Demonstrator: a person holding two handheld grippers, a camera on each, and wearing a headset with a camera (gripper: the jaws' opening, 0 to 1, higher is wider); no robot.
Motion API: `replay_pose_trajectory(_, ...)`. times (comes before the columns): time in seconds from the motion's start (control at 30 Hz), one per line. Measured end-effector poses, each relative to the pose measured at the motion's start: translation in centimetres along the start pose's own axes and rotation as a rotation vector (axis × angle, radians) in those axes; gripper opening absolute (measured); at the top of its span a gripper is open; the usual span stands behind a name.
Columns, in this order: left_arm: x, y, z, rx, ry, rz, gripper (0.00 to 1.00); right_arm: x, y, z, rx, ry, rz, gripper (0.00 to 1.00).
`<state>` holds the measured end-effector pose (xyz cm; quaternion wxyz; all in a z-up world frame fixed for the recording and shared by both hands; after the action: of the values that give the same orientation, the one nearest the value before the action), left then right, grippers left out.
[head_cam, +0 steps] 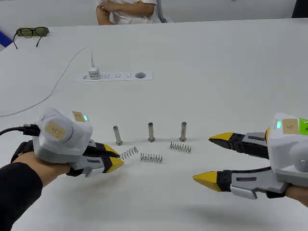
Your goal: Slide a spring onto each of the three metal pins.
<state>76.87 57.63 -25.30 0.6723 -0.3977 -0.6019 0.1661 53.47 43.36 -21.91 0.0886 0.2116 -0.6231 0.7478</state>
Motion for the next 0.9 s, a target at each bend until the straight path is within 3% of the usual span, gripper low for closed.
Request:
replay_pose_trajectory(0.47, 0.5, -1.9, 2.3, -0.058, 0.029, 0.075, 0.10, -2.6, -2.8, 0.4, 0.023, -0.113, 0.035, 0.34)
replay_pose_trajectory(0.9, 1.0, -2.9, 3.9, -0.095, 0.055, 0.139, 0.10, -5.0, -3.3, 0.3, -0.032, -0.205, 0.035, 0.25)
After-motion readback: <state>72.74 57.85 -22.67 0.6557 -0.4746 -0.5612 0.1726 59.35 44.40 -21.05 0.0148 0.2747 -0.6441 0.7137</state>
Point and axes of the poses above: the centre of the closed fingertips' face, and the gripper's own axes: x roughly backward along the fingers, z roughly to its right, y roughly out of its underside, the point moved 9 cm from there along x, roughly backward along the fingers, and after that the axes turned 2 degrees about x, right-handed, at the moved point
